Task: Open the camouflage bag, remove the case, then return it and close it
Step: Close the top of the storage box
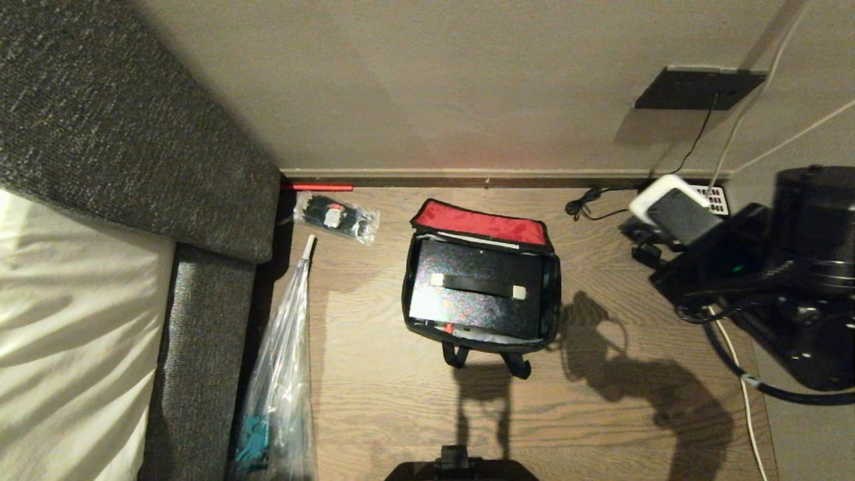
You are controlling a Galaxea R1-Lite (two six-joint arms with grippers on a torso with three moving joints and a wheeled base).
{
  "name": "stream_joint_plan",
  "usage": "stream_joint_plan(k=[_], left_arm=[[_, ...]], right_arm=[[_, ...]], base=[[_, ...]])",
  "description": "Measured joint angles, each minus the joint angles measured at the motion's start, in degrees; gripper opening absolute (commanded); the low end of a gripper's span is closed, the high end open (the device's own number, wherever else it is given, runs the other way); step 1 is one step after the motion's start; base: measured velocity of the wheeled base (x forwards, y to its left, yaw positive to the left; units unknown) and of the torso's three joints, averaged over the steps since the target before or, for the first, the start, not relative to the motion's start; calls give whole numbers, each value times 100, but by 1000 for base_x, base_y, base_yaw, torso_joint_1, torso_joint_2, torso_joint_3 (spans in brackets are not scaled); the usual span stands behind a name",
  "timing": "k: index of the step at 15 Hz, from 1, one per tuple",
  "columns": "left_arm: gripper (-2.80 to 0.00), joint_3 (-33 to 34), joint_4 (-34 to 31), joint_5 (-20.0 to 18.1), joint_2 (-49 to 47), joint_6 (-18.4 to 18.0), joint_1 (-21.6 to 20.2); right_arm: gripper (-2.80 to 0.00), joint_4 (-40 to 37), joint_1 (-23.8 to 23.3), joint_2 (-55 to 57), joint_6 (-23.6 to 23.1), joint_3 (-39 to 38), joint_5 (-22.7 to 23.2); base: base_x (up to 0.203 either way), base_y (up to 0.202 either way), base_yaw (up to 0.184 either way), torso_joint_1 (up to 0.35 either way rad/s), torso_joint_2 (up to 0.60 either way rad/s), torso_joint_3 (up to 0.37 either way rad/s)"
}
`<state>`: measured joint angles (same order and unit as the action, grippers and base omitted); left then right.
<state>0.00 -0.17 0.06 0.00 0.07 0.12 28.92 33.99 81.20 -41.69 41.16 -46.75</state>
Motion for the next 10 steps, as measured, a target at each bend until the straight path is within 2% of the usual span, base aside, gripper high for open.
stream_joint_plan(k=[2,5,7,8,10], left_arm=[[-280,0,-1,1,0,-1,-2],[-280,0,-1,1,0,0,-1],[-280,0,-1,2,0,-2,-1],[-280,0,-1,2,0,0,-2],[-280,0,-1,4,0,-2,-2]], right_arm=[[-280,-1130,-535,-1033,796,-140,239],[-280,-3141,-1534,-2763,2407,-543,1307],[-280,-4161,-2241,-3978,3465,-1237,2151],[-280,-4408,-2532,-4535,3803,-1623,2578],[-280,-4396,-2991,-5635,4226,-2544,3452]], base=[[0,0,0,0,0,0],[0,0,0,0,0,0],[0,0,0,0,0,0],[0,0,0,0,0,0],[0,0,0,0,0,0]])
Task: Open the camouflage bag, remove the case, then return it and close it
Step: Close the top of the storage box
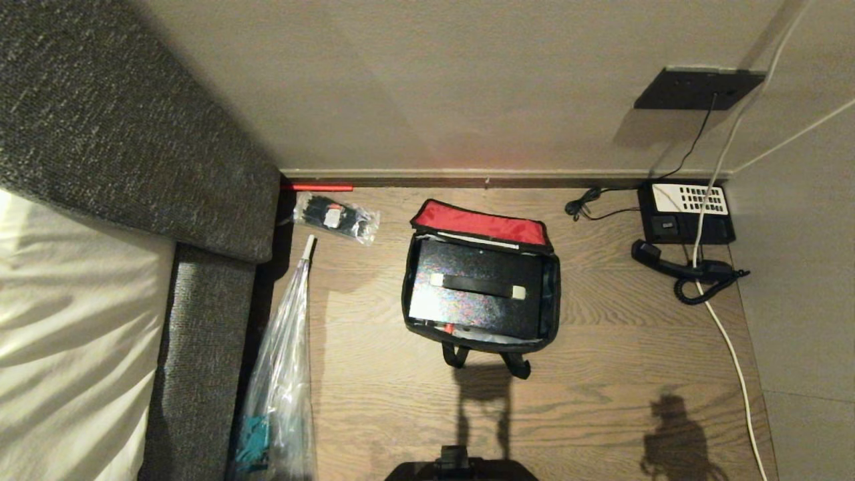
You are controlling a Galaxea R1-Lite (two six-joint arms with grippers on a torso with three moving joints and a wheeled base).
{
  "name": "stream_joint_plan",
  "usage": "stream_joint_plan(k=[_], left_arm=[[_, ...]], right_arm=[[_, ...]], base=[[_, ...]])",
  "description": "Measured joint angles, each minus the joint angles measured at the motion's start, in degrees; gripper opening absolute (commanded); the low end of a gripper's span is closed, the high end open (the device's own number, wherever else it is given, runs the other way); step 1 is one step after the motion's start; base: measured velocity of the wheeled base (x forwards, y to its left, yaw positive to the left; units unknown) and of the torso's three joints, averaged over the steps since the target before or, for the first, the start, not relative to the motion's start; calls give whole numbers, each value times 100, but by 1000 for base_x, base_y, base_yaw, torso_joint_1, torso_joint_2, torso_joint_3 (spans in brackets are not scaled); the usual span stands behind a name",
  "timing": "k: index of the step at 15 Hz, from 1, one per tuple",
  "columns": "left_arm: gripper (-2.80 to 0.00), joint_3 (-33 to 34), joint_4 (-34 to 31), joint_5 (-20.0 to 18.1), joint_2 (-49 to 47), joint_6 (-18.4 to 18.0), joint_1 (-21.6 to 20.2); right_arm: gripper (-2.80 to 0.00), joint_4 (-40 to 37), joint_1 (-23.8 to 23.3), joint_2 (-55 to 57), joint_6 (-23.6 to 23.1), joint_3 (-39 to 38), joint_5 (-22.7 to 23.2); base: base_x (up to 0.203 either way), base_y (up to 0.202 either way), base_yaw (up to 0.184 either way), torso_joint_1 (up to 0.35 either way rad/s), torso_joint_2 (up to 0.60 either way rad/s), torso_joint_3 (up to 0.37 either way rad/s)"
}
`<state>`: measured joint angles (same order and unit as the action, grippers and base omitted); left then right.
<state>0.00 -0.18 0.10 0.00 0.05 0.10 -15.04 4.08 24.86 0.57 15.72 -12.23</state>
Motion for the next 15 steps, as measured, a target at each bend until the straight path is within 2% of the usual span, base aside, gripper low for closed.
stream_joint_plan(k=[3,5,9,15], left_arm=[[-280,0,2,0,0,-5,-5],[-280,0,3,-2,0,-5,1],[-280,0,0,-2,0,-5,0],[-280,0,3,-2,0,-5,0]], right_arm=[[-280,695,-325,-1345,119,-1037,878],[-280,1375,-394,-1965,111,-1396,1090],[-280,1434,-426,-2426,111,-1547,1146],[-280,1434,-430,-2519,107,-1547,1146]], base=[[0,0,0,0,0,0],[0,0,0,0,0,0],[0,0,0,0,0,0],[0,0,0,0,0,0]])
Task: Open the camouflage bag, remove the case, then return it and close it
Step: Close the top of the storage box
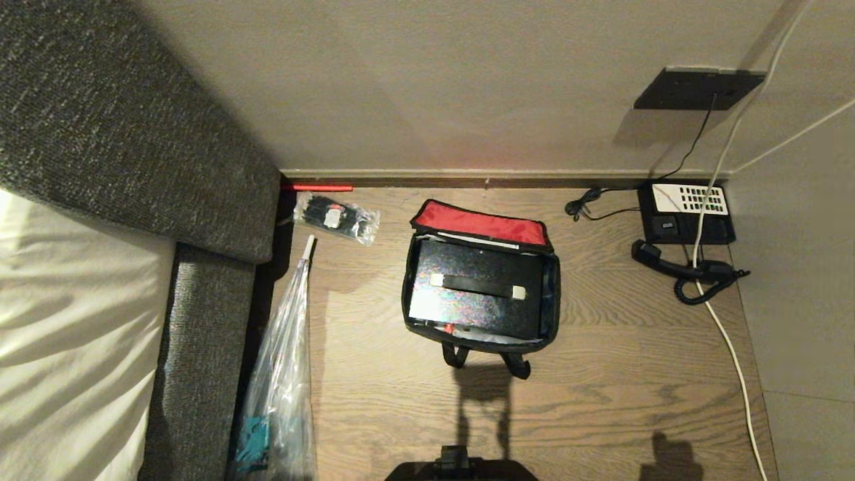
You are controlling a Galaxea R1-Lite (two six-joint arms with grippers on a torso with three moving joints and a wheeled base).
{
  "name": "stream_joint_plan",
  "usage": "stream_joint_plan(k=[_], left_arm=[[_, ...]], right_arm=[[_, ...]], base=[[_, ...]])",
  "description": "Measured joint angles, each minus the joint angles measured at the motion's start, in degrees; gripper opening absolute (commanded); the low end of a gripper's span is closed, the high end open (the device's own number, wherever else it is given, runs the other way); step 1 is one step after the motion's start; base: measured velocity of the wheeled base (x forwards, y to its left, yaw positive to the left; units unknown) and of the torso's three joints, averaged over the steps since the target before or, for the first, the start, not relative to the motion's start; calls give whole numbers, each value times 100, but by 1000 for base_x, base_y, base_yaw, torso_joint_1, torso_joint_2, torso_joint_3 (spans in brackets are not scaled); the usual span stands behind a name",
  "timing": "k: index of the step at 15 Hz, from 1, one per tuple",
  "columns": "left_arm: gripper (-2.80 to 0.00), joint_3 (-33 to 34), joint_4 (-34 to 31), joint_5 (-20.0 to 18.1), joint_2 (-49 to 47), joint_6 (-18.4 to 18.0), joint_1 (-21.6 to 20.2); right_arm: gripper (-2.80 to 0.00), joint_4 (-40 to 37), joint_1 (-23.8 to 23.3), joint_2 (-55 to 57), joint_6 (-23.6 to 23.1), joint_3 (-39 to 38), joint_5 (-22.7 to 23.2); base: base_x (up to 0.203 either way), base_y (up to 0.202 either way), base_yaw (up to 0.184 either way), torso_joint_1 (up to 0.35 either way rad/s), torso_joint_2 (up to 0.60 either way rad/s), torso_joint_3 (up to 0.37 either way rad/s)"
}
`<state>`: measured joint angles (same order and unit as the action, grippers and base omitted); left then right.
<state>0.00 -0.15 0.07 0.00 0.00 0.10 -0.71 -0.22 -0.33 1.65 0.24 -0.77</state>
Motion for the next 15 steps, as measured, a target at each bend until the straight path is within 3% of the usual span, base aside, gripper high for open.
stream_joint_plan(k=[7,15], left_arm=[[-280,0,-7,0,0,5,0],[-280,0,2,0,0,0,0]], right_arm=[[-280,-4,0,-5,0,0,0],[-280,2,0,2,0,2,-1]], base=[[12,0,0,0,1,0],[166,0,0,1,2,1]])
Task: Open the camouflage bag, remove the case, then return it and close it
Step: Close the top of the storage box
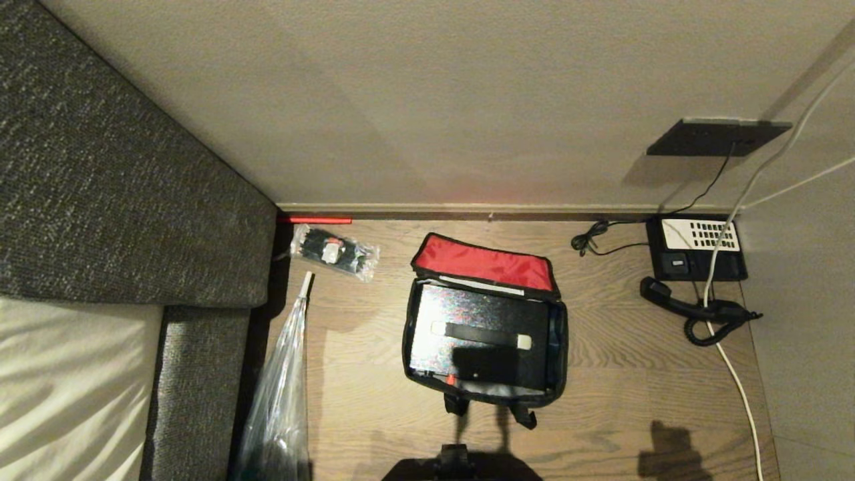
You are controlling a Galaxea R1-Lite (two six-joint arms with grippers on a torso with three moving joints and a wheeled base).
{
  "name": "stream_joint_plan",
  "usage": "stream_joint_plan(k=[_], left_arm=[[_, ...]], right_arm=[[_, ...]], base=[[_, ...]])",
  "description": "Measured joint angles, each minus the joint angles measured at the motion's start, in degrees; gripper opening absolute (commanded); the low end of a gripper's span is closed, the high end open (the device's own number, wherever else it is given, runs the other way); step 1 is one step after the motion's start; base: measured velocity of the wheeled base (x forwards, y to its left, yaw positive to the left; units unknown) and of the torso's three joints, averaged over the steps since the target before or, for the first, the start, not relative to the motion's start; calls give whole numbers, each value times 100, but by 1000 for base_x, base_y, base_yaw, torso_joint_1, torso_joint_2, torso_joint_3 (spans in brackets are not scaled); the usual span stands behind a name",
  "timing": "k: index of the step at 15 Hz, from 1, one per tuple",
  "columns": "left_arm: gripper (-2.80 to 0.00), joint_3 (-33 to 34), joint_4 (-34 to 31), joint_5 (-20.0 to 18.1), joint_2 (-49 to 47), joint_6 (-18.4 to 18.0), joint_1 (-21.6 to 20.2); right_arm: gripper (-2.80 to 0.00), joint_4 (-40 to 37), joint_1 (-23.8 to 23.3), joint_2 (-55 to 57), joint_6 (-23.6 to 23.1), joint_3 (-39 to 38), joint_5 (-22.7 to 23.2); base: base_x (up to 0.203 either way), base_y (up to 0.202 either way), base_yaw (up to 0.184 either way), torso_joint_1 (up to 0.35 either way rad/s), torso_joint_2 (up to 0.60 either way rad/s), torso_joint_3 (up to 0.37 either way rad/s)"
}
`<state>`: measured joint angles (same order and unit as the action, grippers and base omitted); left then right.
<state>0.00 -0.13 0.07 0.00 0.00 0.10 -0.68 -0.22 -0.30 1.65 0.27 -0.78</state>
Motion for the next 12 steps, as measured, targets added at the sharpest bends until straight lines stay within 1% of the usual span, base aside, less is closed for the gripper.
stream_joint_plan(k=[7,12], left_arm=[[-280,0,-5,2,0,0,0],[-280,0,-5,0,0,0,-5]], right_arm=[[-280,0,0,4,-2,0,0],[-280,2,0,10,-99,-11,3]], base=[[0,0,0,0,0,0],[0,0,0,0,0,0]])
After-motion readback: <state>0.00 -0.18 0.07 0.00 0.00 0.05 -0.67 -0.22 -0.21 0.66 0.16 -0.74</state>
